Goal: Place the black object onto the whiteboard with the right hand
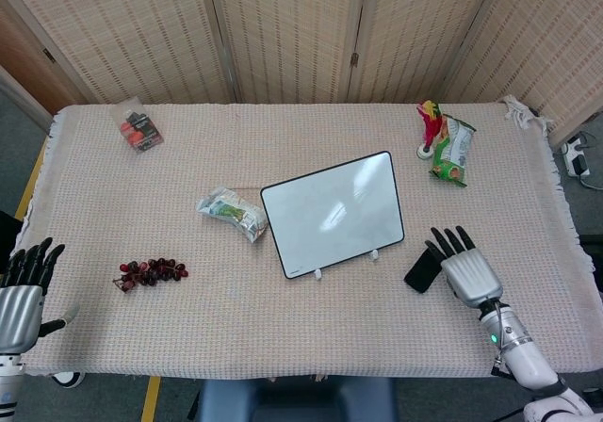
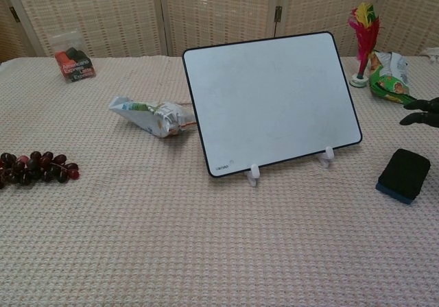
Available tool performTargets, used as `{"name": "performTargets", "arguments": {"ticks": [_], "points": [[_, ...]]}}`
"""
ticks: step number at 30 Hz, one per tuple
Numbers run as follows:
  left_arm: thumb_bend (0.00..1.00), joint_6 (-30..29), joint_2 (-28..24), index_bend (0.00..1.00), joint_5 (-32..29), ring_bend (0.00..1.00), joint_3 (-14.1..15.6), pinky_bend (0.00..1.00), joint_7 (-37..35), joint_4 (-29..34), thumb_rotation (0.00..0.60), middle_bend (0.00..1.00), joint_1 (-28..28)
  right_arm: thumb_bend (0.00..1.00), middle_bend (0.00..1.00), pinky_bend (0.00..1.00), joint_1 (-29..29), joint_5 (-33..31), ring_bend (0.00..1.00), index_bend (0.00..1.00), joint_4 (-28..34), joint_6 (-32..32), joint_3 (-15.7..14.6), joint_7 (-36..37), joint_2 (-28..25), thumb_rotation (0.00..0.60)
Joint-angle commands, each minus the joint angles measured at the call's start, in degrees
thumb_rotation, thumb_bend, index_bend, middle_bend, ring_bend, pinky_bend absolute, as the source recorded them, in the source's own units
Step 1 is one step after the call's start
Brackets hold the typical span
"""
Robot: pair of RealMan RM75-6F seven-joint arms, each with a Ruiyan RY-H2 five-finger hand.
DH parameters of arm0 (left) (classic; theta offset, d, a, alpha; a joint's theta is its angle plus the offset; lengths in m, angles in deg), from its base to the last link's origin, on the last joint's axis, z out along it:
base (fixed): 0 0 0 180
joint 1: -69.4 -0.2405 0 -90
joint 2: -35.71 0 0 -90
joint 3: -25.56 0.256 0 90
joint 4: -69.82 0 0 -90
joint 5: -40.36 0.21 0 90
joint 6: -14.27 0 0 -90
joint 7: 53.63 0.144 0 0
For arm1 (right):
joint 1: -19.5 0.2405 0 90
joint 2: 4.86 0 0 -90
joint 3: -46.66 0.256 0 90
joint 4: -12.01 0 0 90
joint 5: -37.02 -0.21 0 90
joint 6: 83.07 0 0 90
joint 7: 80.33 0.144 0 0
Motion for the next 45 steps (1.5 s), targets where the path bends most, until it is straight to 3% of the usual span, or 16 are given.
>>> {"name": "performTargets", "arguments": {"ticks": [1, 18, 28, 35, 45], "points": [[0.24, 0.32, 0.04, 0.0, -0.18, 0.0, 0.06, 0.0, 0.42, -0.04, 0.6, 0.0, 0.09, 0.45, 0.0, 0.0, 1.36, -2.09, 0.0, 0.13, -0.84, -1.7, 0.03, -1.46, 1.78, 0.6], [0.24, -0.37, -0.18, 0.0, 0.14, 0.0, 0.13, 0.0, -0.07, 0.34, 0.6, 0.0, -0.23, 0.45, 0.0, 0.0, 4.18, -5.42, 0.0, 0.17, -6.19, -4.35, -1.54, -2.08, 6.51, 0.6], [0.24, -0.21, -0.09, 0.0, -0.06, 0.0, 0.1, 0.0, 0.37, 0.34, 0.6, 0.0, -0.18, 0.45, 0.0, 0.0, 4.49, -3.76, 0.03, 0.43, -9.96, -2.55, -2.15, 0.08, 8.56, 0.6], [0.24, -0.18, -0.13, 0.0, -0.08, 0.0, 0.1, 0.0, 0.39, 0.39, 0.6, 0.0, -0.19, 0.45, 0.06, 0.0, 3.79, -0.04, 0.1, 0.58, -13.29, 2.36, -2.14, 2.92, 10.74, 0.6], [0.24, 0.16, -0.01, 0.0, -0.3, 0.0, 0.11, 0.0, 0.85, 0.41, 0.6, 0.0, -0.07, 0.45, 0.11, 0.0, 2.26, 9.65, 0.13, 0.6, -20.08, 16.87, -0.23, 14.5, 15.58, 0.6]]}}
